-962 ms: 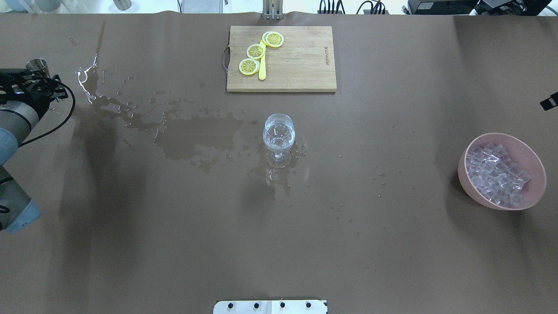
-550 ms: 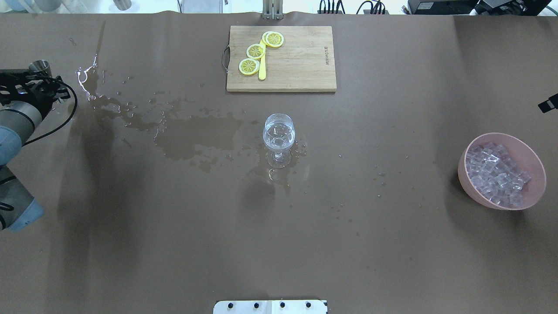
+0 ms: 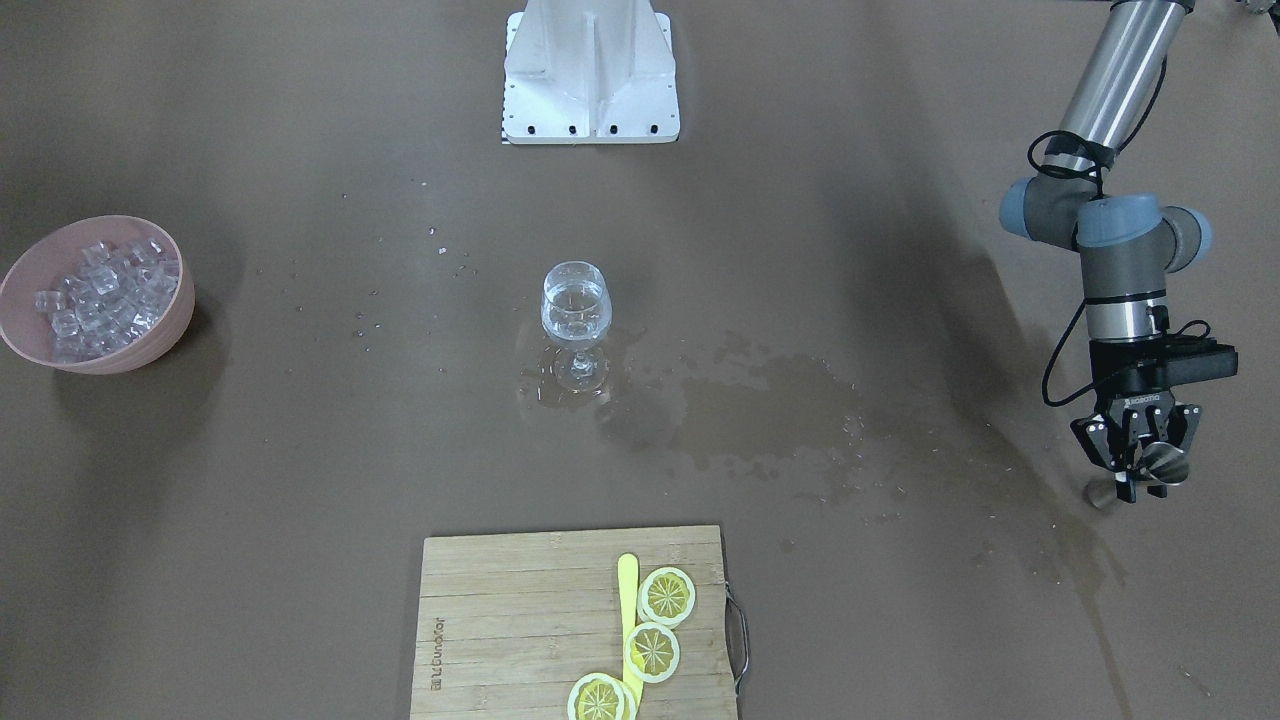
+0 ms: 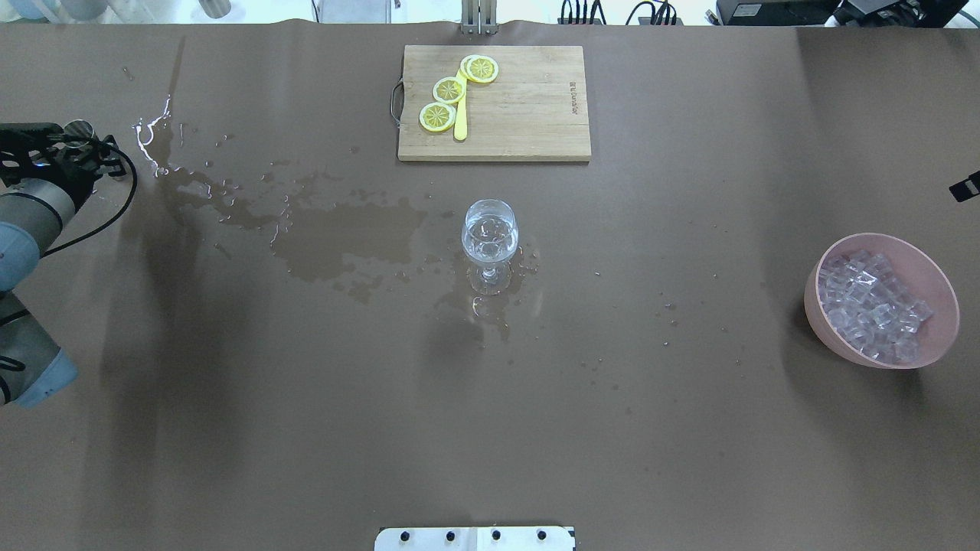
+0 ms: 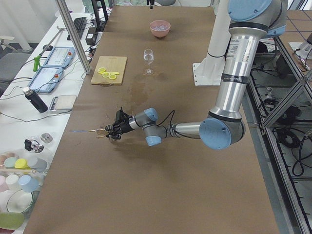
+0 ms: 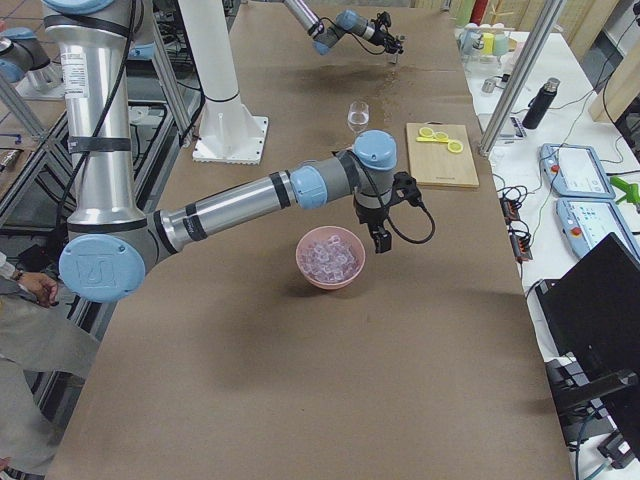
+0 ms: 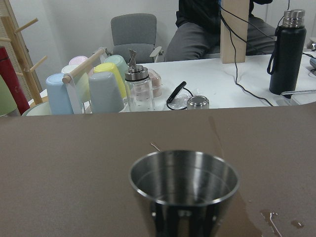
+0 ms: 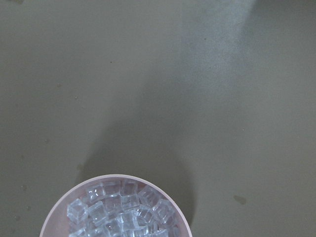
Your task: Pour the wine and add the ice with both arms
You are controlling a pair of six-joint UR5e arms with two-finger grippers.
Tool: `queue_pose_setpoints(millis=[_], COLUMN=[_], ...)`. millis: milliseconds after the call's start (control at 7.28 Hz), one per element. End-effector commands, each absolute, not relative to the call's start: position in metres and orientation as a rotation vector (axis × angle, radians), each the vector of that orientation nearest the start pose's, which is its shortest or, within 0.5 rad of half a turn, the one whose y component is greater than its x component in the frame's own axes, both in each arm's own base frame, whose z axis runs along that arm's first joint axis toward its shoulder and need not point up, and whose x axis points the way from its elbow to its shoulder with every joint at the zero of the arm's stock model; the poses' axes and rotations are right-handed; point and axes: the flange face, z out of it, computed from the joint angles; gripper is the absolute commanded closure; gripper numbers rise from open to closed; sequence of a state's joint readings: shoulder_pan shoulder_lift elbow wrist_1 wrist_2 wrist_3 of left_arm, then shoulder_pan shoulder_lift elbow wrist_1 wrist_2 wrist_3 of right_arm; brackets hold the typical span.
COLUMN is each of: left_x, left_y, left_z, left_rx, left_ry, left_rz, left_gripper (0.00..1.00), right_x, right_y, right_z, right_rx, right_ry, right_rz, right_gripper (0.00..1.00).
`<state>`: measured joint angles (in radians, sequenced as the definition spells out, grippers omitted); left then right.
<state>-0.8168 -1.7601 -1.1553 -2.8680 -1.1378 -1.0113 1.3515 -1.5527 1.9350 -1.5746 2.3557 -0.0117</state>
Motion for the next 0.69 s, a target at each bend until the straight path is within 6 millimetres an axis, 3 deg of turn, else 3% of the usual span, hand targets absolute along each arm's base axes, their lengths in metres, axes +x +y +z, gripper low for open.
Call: queue_pose_setpoints(millis=[0, 137, 275, 412, 550], left_x=[0.277, 0.276, 0.278, 0.276, 0.275], left_y=[-0.549, -0.549, -0.546, -0.54, -0.538], left_z=[0.619, 0.617, 0.616, 0.618, 0.62], left_rx=[0.982, 0.985, 0.968, 0.948, 0.948], left_ry=[0.576, 0.581, 0.622, 0.661, 0.656], left_rz=[-0.461, -0.459, -0.431, -0.407, -0.398], left_gripper=[0.43, 0.41, 0.12, 0.02, 0.02], right_x=[-0.044, -0.044, -0.044, -0.044, -0.043], right_y=[-0.485, -0.485, -0.485, -0.485, -0.484], right_z=[0.467, 0.467, 0.467, 0.467, 0.466], right_rx=[0.282, 0.282, 0.282, 0.282, 0.284], right_ry=[-0.813, -0.813, -0.812, -0.812, -0.812], right_rz=[-0.366, -0.366, -0.366, -0.366, -0.367], right_gripper=[0.0, 0.0, 0.0, 0.0, 0.0])
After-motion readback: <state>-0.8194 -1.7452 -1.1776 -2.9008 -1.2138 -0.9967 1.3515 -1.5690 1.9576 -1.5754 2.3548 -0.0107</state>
